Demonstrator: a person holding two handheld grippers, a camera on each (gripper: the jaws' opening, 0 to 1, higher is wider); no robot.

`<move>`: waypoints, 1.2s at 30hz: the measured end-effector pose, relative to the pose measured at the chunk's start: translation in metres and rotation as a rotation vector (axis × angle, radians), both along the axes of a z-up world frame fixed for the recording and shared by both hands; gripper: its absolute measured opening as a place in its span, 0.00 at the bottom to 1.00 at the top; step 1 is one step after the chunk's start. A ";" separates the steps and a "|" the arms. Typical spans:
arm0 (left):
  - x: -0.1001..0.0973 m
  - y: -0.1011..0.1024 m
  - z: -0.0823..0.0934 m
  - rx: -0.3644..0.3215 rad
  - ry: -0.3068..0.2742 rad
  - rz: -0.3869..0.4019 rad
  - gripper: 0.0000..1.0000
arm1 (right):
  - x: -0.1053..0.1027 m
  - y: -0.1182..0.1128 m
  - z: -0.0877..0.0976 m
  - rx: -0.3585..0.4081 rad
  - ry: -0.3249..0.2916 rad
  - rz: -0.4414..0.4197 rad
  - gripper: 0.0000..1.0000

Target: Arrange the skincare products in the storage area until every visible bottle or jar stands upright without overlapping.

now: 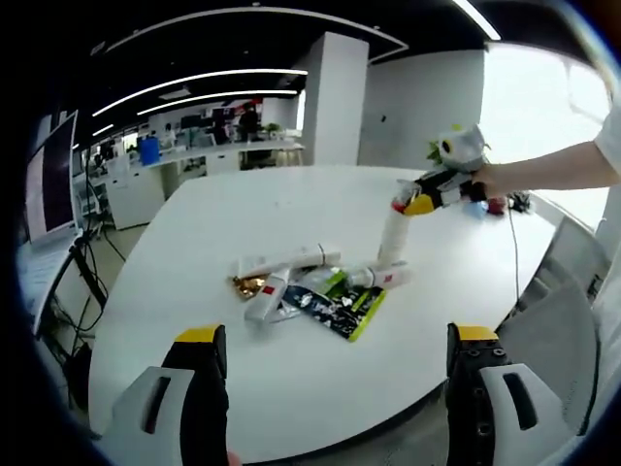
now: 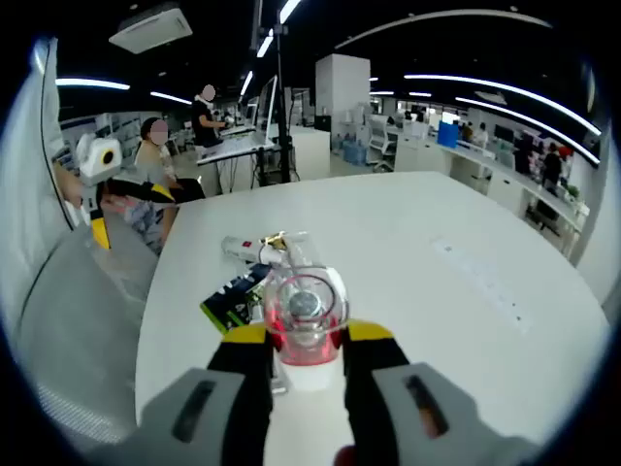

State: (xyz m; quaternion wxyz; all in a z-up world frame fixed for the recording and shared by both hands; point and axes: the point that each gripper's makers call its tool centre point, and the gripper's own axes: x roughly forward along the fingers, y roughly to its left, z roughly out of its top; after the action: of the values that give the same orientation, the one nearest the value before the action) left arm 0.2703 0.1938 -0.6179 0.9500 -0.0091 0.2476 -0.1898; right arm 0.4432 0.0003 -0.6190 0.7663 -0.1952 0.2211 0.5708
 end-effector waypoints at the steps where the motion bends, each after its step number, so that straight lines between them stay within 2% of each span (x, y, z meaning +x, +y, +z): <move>1: 0.000 0.000 0.000 0.000 0.000 0.000 0.92 | 0.001 -0.001 0.000 -0.009 0.001 0.004 0.27; 12: 0.000 0.001 0.000 -0.003 0.002 0.007 0.92 | 0.012 -0.011 -0.001 -0.092 -0.011 0.051 0.27; 18: 0.000 0.002 -0.002 -0.004 0.012 0.011 0.92 | 0.015 -0.018 -0.002 -0.103 -0.003 0.064 0.26; 24: 0.000 0.003 -0.004 -0.004 0.019 0.015 0.92 | 0.013 -0.025 -0.003 -0.132 0.009 0.121 0.26; 36: 0.002 0.005 -0.005 0.002 0.027 0.027 0.92 | 0.026 -0.028 -0.003 -0.172 -0.001 0.174 0.27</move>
State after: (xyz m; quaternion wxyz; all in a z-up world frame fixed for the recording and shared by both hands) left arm 0.2721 0.1988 -0.6226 0.9491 -0.0138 0.2604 -0.1767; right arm 0.4690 -0.0276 -0.6222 0.6943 -0.2789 0.2509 0.6141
